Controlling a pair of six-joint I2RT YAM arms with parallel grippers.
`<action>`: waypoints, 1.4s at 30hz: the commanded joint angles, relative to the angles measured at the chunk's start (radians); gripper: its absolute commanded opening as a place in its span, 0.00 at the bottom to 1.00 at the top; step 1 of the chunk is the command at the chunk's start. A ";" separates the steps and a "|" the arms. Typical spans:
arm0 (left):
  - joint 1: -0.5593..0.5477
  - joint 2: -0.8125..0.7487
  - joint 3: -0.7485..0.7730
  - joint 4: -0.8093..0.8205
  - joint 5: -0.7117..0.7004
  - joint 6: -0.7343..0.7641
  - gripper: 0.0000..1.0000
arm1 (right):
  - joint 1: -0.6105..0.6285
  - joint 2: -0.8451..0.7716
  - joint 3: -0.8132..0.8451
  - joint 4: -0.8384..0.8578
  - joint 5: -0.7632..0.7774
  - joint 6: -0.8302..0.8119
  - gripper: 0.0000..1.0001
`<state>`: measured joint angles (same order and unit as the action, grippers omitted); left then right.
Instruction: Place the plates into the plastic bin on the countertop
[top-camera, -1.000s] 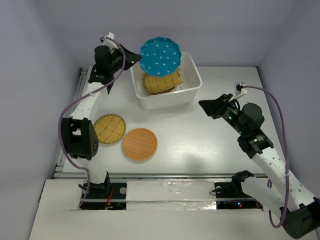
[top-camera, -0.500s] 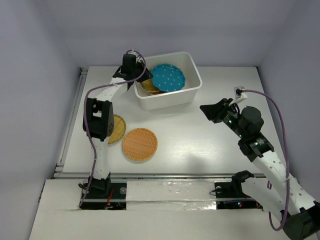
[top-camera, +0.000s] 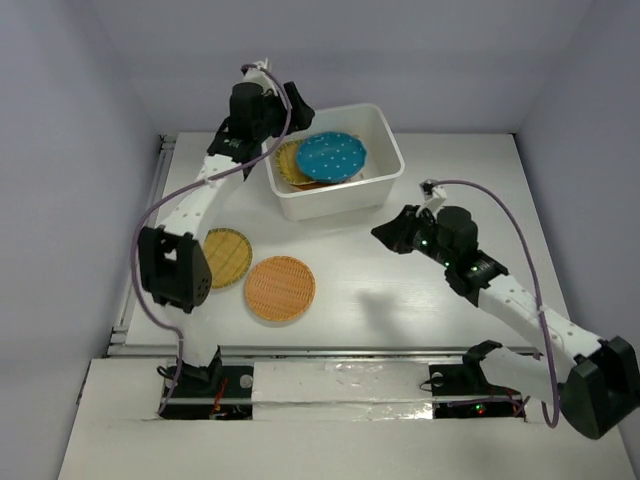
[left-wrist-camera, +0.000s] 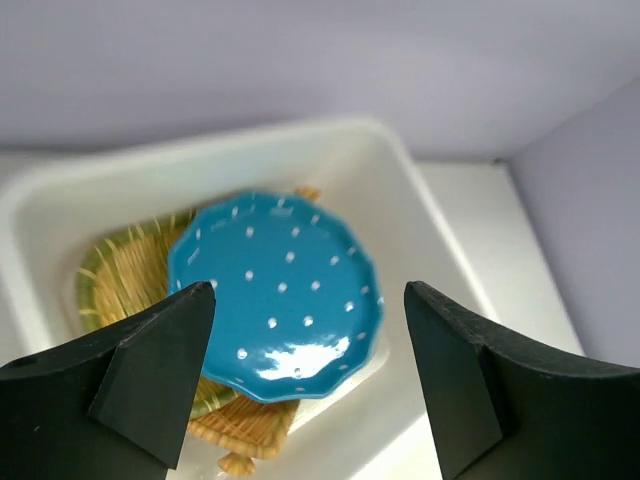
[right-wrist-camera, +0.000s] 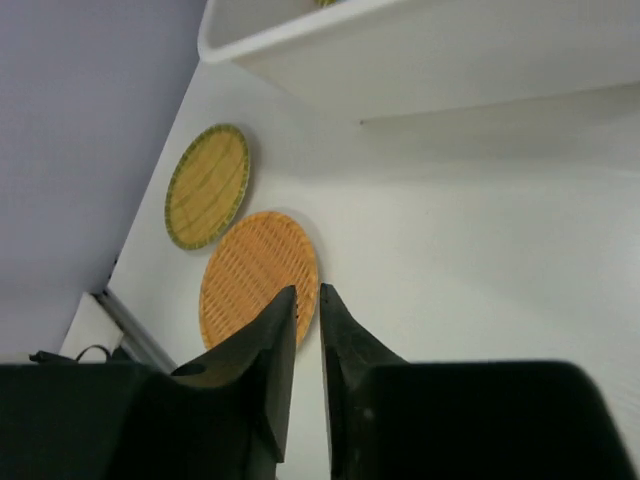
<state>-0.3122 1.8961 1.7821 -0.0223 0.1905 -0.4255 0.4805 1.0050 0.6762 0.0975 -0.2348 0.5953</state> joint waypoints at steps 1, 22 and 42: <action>0.004 -0.219 -0.059 0.119 -0.080 0.054 0.74 | 0.088 0.081 0.031 0.103 0.031 0.000 0.23; 0.280 -1.189 -1.090 -0.076 -0.237 -0.203 0.60 | 0.403 0.739 0.168 0.289 0.071 0.136 0.61; 0.363 -1.194 -1.242 -0.278 -0.393 -0.361 0.92 | 0.412 0.595 0.000 0.444 0.118 0.298 0.00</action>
<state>0.0364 0.6498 0.5312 -0.2928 -0.1635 -0.7597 0.8898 1.7077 0.7013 0.5198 -0.1612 0.9039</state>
